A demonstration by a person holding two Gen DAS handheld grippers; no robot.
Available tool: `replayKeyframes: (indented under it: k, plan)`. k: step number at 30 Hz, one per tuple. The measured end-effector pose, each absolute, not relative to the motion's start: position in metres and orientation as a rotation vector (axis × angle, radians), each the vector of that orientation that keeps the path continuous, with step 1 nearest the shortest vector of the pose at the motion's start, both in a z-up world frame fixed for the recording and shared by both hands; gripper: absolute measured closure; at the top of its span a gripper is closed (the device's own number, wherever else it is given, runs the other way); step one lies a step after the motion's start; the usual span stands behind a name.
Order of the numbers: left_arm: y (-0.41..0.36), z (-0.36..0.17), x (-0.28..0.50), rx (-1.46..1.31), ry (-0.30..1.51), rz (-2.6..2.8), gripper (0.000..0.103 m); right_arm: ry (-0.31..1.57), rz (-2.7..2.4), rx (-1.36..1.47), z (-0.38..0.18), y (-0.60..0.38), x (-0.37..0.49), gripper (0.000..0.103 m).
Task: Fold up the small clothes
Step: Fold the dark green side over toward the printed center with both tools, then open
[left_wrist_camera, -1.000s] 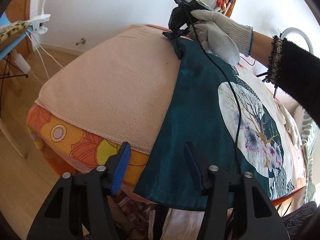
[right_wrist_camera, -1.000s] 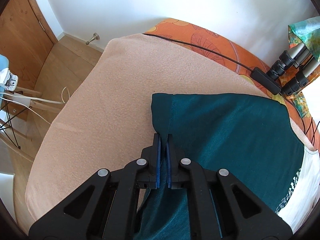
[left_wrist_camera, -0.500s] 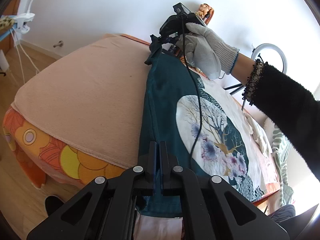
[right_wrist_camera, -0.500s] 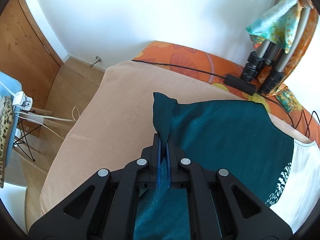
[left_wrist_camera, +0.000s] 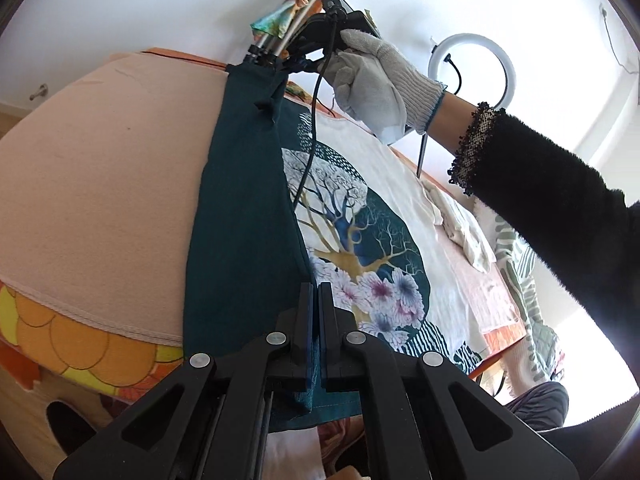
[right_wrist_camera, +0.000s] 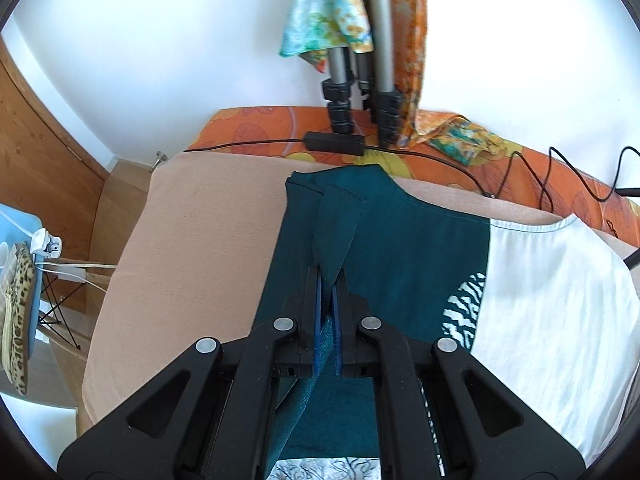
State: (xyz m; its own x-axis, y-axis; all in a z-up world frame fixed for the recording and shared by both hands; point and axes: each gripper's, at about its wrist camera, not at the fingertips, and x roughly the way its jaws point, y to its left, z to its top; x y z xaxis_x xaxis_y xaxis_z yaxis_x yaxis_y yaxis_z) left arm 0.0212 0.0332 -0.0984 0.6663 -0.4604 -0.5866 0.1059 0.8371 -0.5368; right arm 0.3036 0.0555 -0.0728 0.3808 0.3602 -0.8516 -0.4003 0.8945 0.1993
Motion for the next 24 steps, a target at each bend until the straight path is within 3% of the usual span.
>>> replayKeyframes:
  k: [14,16,18,19,21,24]
  plan:
    - [0.002,-0.108,0.033,-0.437,0.868,-0.421,0.102,1.14,0.417,-0.035,-0.115,0.016,0.325,0.097]
    - [0.001,-0.108,0.033,-0.431,0.872,-0.43,0.102,1.133,0.389,-0.065,-0.114,0.012,0.325,0.091]
    - [-0.003,-0.107,0.032,-0.426,0.878,-0.442,0.098,1.111,0.358,-0.088,-0.108,0.006,0.324,0.06]
    - [-0.005,-0.106,0.033,-0.422,0.886,-0.451,0.094,1.092,0.346,-0.093,-0.103,0.001,0.322,0.054]
    - [-0.008,-0.106,0.033,-0.433,0.899,-0.471,0.076,1.068,0.341,-0.093,-0.091,-0.011,0.32,0.05]
    - [-0.011,-0.102,0.03,-0.428,0.894,-0.493,0.069,1.04,0.33,-0.097,-0.07,-0.031,0.312,0.05]
